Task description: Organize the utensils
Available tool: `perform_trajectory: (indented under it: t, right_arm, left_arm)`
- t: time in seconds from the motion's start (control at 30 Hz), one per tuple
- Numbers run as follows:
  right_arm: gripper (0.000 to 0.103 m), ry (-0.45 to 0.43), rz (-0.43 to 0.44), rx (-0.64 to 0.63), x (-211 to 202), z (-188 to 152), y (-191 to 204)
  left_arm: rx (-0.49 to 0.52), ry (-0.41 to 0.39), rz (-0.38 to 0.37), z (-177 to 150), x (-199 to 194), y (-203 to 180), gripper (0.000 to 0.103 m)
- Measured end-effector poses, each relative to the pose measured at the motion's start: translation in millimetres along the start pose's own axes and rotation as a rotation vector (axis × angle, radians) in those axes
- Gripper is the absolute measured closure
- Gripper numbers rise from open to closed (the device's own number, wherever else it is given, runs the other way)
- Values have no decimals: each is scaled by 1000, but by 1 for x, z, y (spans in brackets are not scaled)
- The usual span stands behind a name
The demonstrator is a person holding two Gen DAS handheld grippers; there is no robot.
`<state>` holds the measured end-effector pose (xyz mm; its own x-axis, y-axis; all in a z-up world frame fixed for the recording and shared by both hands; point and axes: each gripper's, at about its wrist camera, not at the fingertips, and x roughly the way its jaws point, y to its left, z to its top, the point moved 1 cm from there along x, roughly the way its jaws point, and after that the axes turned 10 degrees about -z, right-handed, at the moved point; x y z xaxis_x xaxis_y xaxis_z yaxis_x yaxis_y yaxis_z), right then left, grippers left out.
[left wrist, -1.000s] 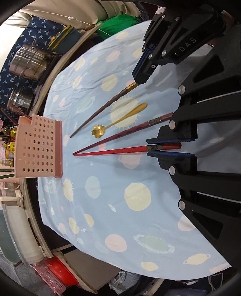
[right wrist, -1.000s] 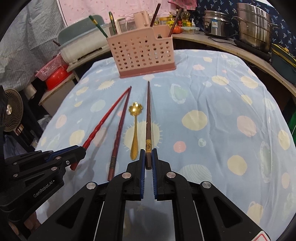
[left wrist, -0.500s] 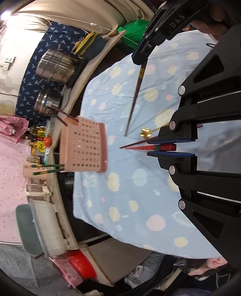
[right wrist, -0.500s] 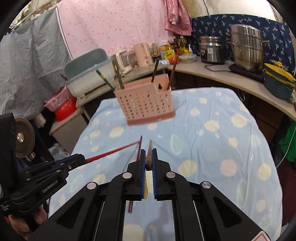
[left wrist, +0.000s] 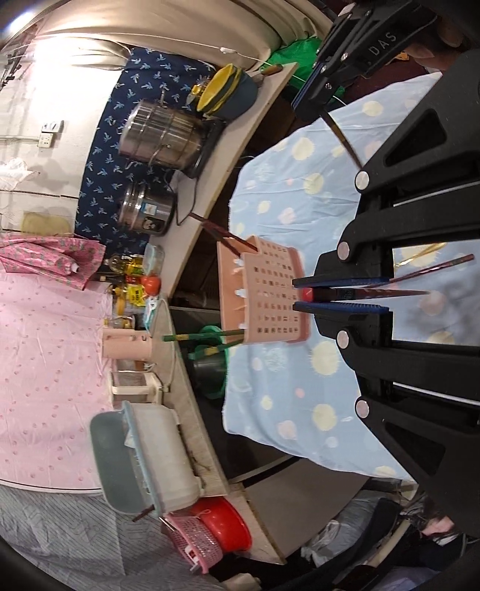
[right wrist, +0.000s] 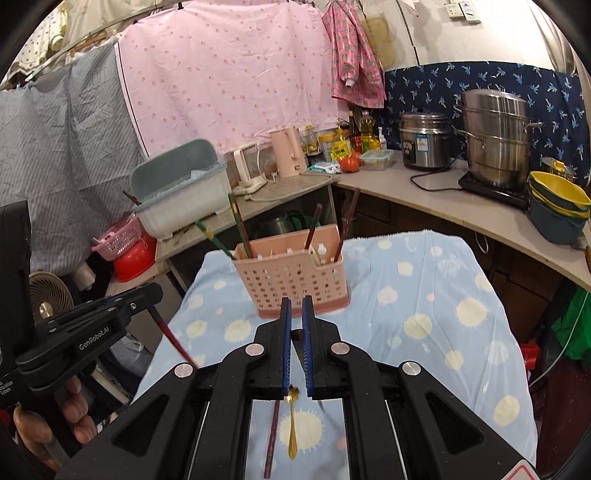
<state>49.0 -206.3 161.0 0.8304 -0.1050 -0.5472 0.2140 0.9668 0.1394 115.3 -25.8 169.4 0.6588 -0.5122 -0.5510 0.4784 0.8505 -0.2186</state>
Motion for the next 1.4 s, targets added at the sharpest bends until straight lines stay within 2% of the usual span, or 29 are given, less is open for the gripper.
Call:
perform_trajectory:
  t: [0.23, 0.4, 0.5, 0.6, 0.8, 0.83, 0.9, 0.93, 0.97, 1.07, 1.2, 1.4]
  right_arm:
    - [102, -82, -23, -16, -2, 48, 0]
    - [102, -70, -33, -3, 6, 50, -8]
    - [101, -19, -45, 30, 12, 27, -24]
    - [101, 69, -85, 52, 22, -8, -46]
    - [97, 211, -158, 63, 25, -79, -105]
    - [93, 228, -172, 53, 24, -88, -114]
    - [81, 260, -185, 26, 22, -106, -132]
    - [71, 276, -193, 8, 21, -115, -140]
    - [69, 292, -202, -17, 20, -124, -148]
    - [69, 332, -209, -82, 19, -148, -165]
    - [69, 388, -171, -193, 22, -172, -179]
    - [69, 423, -132, -326, 33, -185, -182]
  left_arm:
    - [11, -82, -4, 52, -7, -1, 96]
    - [10, -109, 0, 64, -9, 2, 96]
    - [2, -94, -1, 61, -6, 5, 96]
    - [-6, -61, 4, 47, 1, 6, 96]
    - [-46, 23, 1, -2, 12, 10, 97]
    - [-43, 25, 6, -7, 12, 9, 96]
    - [-32, 33, 17, -19, 10, 4, 96]
    - [-32, 35, 16, -22, 9, 2, 96]
    - [-31, 37, 18, -25, 7, -1, 96]
    - [-26, 37, 25, -30, 0, -6, 96]
    - [-28, 39, 41, -33, -4, -14, 96]
    - [-29, 43, 63, -34, -5, -23, 96]
